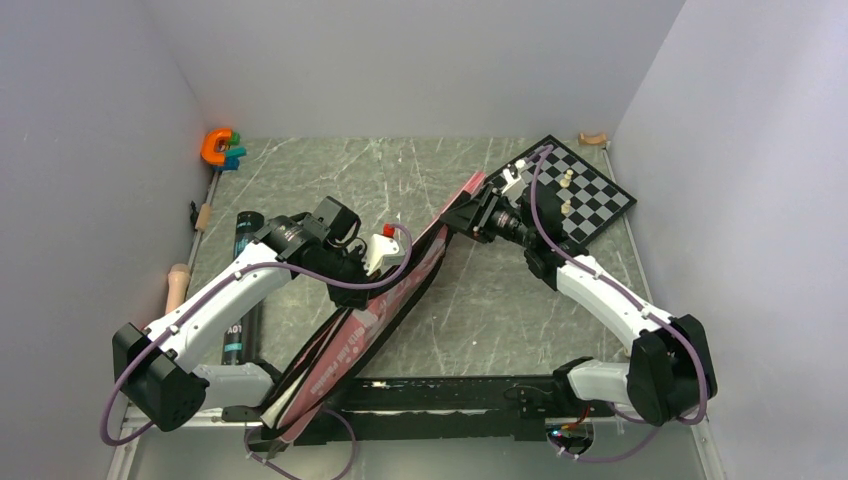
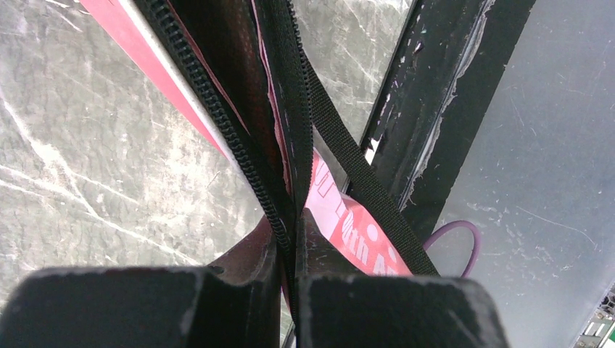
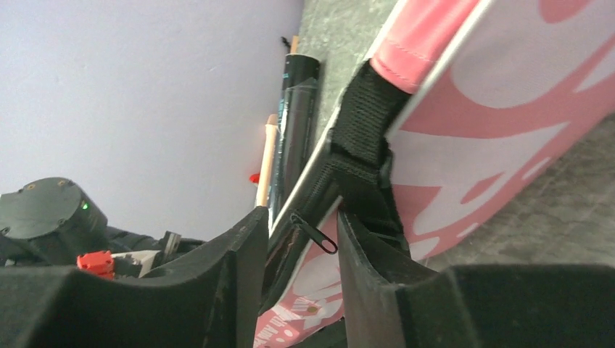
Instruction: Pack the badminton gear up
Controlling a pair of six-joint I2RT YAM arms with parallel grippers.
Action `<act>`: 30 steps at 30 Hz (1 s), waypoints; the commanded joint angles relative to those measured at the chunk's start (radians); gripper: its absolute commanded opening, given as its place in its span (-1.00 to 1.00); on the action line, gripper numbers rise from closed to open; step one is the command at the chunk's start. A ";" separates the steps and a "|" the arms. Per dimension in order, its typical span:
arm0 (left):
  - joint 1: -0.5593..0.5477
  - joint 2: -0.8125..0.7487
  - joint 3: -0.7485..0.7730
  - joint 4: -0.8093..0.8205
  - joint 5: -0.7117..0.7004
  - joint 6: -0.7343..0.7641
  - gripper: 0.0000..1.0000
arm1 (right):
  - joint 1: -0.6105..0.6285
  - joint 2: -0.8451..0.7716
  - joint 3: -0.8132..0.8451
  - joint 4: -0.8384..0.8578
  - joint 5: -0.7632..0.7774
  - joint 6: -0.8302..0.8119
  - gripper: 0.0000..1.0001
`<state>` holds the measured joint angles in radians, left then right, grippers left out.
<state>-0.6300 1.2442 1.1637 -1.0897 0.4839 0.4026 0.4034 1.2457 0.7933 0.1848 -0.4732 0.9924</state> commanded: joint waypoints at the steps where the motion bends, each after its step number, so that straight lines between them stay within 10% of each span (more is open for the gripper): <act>1: -0.002 -0.031 0.041 -0.004 0.072 0.018 -1.00 | -0.002 -0.003 -0.002 0.141 -0.070 0.014 -0.18; 30: -0.001 -0.014 0.060 -0.010 0.057 0.010 -1.00 | -0.003 -0.071 -0.071 0.140 -0.129 0.032 -0.78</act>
<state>-0.6300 1.2442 1.1675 -1.1175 0.4995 0.4026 0.3981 1.2098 0.7242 0.2813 -0.5671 1.0149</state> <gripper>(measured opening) 0.089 0.136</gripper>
